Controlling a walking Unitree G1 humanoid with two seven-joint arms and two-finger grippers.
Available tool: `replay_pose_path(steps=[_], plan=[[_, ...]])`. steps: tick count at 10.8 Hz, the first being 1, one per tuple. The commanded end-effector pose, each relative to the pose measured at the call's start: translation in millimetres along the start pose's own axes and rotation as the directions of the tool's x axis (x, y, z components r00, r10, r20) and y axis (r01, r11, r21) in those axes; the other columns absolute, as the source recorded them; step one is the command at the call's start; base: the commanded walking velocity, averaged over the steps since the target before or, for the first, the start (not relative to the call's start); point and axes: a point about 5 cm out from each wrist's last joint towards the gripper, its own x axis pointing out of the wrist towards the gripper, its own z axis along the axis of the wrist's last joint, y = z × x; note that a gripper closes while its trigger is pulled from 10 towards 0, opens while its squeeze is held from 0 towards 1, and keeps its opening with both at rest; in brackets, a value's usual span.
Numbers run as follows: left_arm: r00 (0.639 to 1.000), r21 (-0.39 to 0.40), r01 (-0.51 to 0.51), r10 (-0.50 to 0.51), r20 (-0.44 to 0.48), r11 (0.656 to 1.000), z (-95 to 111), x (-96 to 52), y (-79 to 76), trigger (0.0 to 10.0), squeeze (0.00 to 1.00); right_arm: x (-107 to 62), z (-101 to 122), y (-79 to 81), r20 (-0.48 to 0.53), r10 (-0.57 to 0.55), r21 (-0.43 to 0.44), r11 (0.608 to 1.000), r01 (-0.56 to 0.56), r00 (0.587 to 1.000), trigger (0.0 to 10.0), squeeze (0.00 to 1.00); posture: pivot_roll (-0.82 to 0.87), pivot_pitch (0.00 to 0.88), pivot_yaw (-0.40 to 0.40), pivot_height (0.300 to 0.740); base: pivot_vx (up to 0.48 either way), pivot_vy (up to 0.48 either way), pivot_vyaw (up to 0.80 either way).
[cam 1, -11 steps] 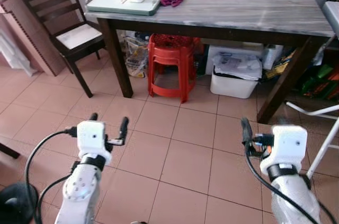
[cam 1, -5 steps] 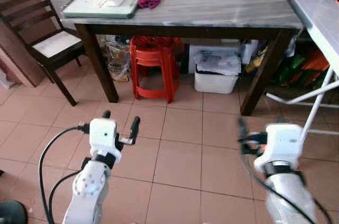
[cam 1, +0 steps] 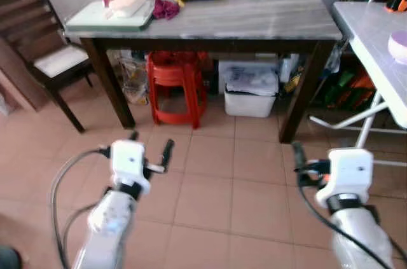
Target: Setting the table
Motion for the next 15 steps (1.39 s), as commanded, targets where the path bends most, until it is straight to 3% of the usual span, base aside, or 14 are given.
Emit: replay_pose_path(steps=[1,4,6,10,15], plan=[[1.0,-0.006,0.001,-0.001,-0.01,1.0,-1.2,-0.8,0.8,10.0,0.0,-0.1,0.9,1.8,0.003,0.028,-0.003,1.0,-0.028,1.0,10.0,0.0,-0.07,0.102,0.086,0.74,0.0,-0.48,0.0],[1.0,0.008,0.028,-0.028,-0.012,1.0,-0.3,5.0,2.1,10.0,0.0,3.1,4.8,4.6,0.013,0.078,-0.039,0.996,-0.078,0.997,10.0,0.0,-0.07,0.105,0.103,0.74,0.0,-0.48,0.0],[1.0,0.014,0.013,-0.013,-0.001,1.0,2.7,8.9,3.5,10.0,0.0,9.4,6.4,3.1,0.02,0.043,-0.009,0.999,-0.043,0.999,10.0,0.0,-0.06,0.1,0.095,0.74,0.0,-0.339,0.0],[1.0,0.021,0.006,-0.006,-0.001,1.0,1.0,6.7,0.6,10.0,0.0,5.0,0.0,14.6,0.0,-0.016,0.04,0.999,0.016,1.0,10.0,0.0,-0.06,0.104,0.086,0.74,0.0,-0.345,0.0],[0.995,-0.053,0.085,-0.081,0.061,0.995,13.1,10.8,-10.1,10.0,0.0,5.8,-0.5,15.0,0.001,-0.032,0.042,0.999,0.032,0.999,10.0,0.0,-0.07,0.104,0.084,0.74,0.0,0.0,0.0]])
